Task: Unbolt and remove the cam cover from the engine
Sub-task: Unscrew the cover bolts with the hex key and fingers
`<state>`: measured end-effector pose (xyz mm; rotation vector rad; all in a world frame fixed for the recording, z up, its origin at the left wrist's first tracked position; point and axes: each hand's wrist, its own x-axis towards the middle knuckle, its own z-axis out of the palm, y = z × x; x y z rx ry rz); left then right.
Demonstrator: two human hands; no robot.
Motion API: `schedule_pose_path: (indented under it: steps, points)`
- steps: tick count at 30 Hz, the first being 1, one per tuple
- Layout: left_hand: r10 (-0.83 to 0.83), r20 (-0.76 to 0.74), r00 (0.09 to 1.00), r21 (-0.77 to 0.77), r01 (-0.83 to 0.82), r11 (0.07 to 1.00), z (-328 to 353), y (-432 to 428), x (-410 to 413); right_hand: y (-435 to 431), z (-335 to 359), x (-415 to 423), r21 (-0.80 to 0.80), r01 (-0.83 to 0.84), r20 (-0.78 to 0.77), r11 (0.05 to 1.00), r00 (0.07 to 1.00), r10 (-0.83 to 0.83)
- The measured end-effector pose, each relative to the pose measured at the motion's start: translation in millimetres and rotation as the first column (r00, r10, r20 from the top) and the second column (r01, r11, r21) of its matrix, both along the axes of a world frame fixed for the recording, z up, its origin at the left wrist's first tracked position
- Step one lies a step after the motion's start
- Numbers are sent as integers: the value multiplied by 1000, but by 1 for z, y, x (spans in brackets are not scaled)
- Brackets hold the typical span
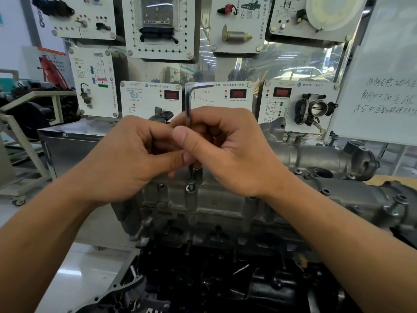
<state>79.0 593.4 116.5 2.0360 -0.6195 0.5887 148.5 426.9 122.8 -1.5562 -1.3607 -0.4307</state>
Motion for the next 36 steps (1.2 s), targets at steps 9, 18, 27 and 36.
schedule_pose_path:
  steps: [9, 18, 27, 36]
  points:
    - [79, 85, 993, 28, -82, 996, -1, -1, 3, 1, -1, -2, 97, 66, 47, 993, 996, -71]
    - [96, 101, 990, 2, -97, 995, -3, -2, 4, 0, -1, -1, 112, 88, 34, 990, 995, -92]
    - [-46, -3, 999, -16, 45, 999, -1, 2, 3, -1, -3, 0, 60, 41, 40, 997, 998, -43]
    - [-17, -53, 998, -16, 16, 1000, -1, 2, 2, -3, -3, 1, 29, 5, 12, 1000, 1000, -5]
